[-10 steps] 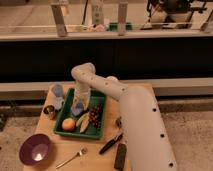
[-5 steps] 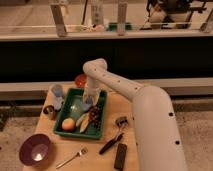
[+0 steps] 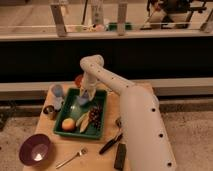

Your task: Wipe tray with sponge

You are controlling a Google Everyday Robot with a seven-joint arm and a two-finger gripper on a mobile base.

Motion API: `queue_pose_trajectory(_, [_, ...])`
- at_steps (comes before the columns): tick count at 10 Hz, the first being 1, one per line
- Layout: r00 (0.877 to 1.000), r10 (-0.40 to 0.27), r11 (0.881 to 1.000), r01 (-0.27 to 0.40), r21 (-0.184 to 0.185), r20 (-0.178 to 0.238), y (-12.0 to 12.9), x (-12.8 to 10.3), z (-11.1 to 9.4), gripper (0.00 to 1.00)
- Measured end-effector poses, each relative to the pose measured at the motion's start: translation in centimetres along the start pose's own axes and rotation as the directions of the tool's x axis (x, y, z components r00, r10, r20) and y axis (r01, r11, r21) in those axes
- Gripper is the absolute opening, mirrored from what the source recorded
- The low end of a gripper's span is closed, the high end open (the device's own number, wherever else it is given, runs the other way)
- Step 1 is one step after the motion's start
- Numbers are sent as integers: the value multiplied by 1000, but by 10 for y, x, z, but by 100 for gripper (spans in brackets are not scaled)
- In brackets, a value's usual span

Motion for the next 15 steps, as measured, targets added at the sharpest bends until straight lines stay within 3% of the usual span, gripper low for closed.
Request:
queue_pose_trajectory(3, [997, -74, 997, 74, -10, 33, -33, -21, 18, 0])
queue_pose_trajectory(7, [986, -148, 987, 153, -51, 78, -30, -48, 36, 0])
queue_pose_trajectory(11, [988, -136, 988, 141, -64, 72, 18, -71, 29, 0])
queue_pose_trajectory(15, [998, -57, 998, 58, -38, 25, 53, -55, 7, 0])
